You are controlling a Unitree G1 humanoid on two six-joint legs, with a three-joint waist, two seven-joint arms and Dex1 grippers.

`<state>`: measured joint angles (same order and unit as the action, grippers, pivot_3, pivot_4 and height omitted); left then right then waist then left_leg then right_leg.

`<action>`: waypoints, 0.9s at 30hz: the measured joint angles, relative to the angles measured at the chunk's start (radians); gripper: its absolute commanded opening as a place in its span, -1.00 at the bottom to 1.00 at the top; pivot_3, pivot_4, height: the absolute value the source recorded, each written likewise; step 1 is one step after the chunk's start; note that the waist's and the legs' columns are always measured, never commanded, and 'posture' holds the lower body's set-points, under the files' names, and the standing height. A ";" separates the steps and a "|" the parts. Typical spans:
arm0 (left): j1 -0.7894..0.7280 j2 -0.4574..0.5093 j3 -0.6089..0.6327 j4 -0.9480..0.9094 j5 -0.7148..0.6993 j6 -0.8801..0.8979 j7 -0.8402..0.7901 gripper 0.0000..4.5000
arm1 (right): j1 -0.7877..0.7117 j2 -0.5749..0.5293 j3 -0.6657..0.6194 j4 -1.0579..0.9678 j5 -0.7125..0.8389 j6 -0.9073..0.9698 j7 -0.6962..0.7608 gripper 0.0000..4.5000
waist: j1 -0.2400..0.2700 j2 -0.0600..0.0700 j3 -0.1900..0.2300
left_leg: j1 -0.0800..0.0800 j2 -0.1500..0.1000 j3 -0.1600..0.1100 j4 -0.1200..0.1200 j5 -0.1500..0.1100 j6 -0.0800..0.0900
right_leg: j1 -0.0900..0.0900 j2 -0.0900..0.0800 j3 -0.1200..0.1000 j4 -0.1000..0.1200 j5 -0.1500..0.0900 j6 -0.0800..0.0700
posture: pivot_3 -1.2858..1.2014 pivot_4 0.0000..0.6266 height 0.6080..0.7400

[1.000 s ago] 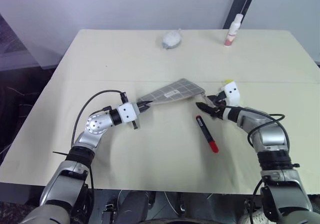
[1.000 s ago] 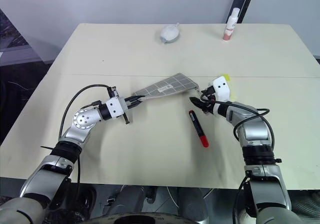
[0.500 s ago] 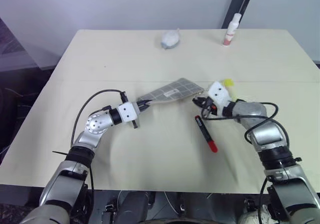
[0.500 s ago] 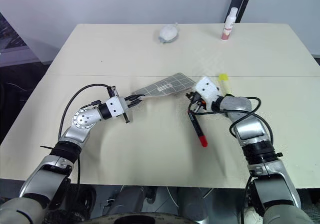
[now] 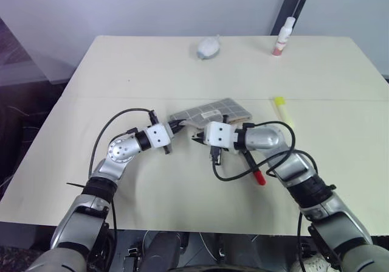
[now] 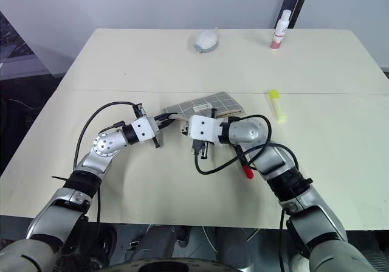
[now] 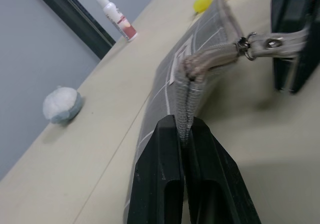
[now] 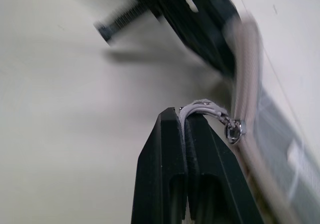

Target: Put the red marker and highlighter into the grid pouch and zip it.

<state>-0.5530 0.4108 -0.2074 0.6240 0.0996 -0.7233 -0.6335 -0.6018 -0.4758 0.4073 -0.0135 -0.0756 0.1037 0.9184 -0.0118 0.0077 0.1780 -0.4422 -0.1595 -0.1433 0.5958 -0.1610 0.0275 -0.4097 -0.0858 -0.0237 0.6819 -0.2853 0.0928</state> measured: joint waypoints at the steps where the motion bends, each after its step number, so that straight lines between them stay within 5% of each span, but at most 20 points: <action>1: -0.001 0.000 0.000 0.000 0.004 -0.009 0.007 -1.00 | -0.015 0.010 0.000 0.001 -0.001 -0.013 0.001 -0.97 | 0.000 0.000 0.000 | 0.000 0.000 0.000 0.000 0.000 0.000 | 0.000 0.000 0.000 0.000 0.000 0.000 | 0.03 -0.52 1.00; 15: -0.001 0.028 -0.004 0.012 0.089 -0.094 0.078 -1.00 | -0.033 0.033 0.007 0.060 -0.044 -0.107 0.022 -0.97 | 0.000 0.000 0.000 | 0.000 0.000 0.000 0.000 0.000 0.000 | 0.000 0.001 0.000 0.000 0.000 0.000 | 0.03 -0.52 1.00; 18: -0.007 0.027 -0.003 0.020 0.088 -0.096 0.097 -1.00 | -0.032 0.034 -0.017 0.056 -0.021 -0.102 0.022 -0.58 | 0.000 0.000 0.000 | 0.000 0.000 0.000 0.000 0.000 0.000 | 0.000 0.001 0.000 0.000 0.000 0.000 | 0.03 -0.52 1.00; 25: -0.010 0.045 0.007 0.035 0.095 -0.095 0.148 -1.00 | 0.152 -0.072 -0.129 -0.052 0.048 -0.064 0.028 0.98 | 0.011 0.000 0.000 | 0.000 -0.001 -0.001 0.000 0.000 0.000 | 0.000 0.000 0.000 0.000 0.000 0.000 | 0.03 -0.52 1.00; 27: -0.006 0.051 0.009 0.035 0.096 -0.095 0.160 -1.00 | 0.247 -0.099 -0.185 -0.110 0.081 -0.024 0.012 0.98 | 0.017 0.000 0.000 | 0.000 -0.001 -0.001 0.000 0.000 0.000 | 0.000 0.000 0.000 0.000 0.000 0.000 | 0.03 -0.52 1.00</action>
<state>-0.5592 0.4618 -0.1980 0.6593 0.1956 -0.8182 -0.4735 -0.3549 -0.5746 0.2227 -0.1239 0.0056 0.0801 0.9299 0.0052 0.0073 0.1780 -0.4423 -0.1601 -0.1438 0.5954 -0.1611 0.0275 -0.4098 -0.0861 -0.0236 0.6819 -0.2853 0.0928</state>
